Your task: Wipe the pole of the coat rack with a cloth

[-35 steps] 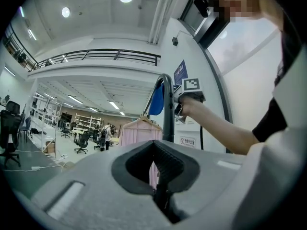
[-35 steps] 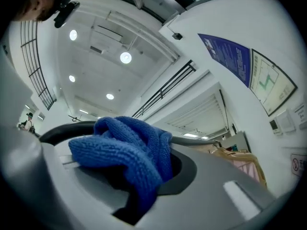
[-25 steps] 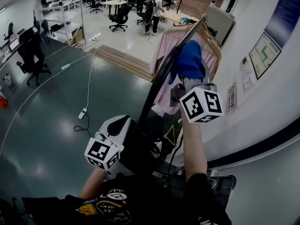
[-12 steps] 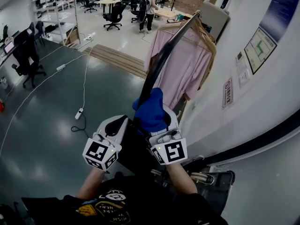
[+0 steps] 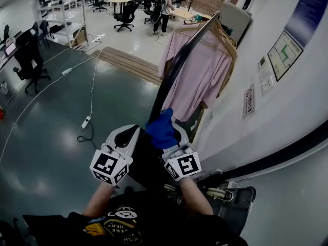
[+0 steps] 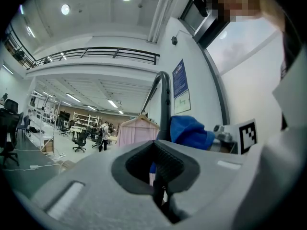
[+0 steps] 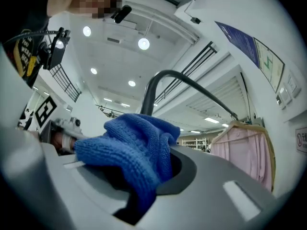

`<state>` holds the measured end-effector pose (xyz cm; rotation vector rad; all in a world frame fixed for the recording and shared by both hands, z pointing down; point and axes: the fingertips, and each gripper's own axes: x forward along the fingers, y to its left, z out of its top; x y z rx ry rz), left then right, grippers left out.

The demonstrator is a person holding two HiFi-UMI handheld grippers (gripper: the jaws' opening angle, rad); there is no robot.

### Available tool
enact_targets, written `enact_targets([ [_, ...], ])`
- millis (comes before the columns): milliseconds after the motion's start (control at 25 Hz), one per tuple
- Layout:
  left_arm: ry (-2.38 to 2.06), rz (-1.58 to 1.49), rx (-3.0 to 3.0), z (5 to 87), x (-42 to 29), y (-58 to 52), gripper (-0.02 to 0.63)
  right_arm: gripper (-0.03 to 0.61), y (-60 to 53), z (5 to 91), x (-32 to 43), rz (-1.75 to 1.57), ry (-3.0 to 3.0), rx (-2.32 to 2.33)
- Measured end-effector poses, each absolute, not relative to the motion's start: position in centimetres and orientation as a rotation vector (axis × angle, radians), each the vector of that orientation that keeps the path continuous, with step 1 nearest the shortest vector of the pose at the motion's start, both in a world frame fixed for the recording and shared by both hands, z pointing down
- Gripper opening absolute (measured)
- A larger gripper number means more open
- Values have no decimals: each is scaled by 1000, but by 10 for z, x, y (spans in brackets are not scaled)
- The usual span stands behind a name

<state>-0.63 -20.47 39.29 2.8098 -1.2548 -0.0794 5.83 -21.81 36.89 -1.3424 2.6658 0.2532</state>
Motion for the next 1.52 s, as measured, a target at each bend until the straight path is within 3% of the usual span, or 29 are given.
enact_targets([
  [200, -1262, -86, 2800, 392, -9, -204, 5, 34, -220, 275, 66, 370, 2524, -1242],
  [520, -1299, -94, 2787, 388, -15, -201, 5, 37, -284, 187, 101, 239, 2368, -1308],
  [1000, -1330, -105, 2773, 386, -30, -200, 5, 41, -382, 185, 153, 92, 2292, -1560],
  [1320, -1314, -84, 2787, 386, -24, -203, 5, 40, -304, 160, 120, 361, 2336, -1339],
  [1520, -1287, -74, 2804, 386, -15, -204, 5, 38, -253, 194, 81, 423, 2469, -1232],
])
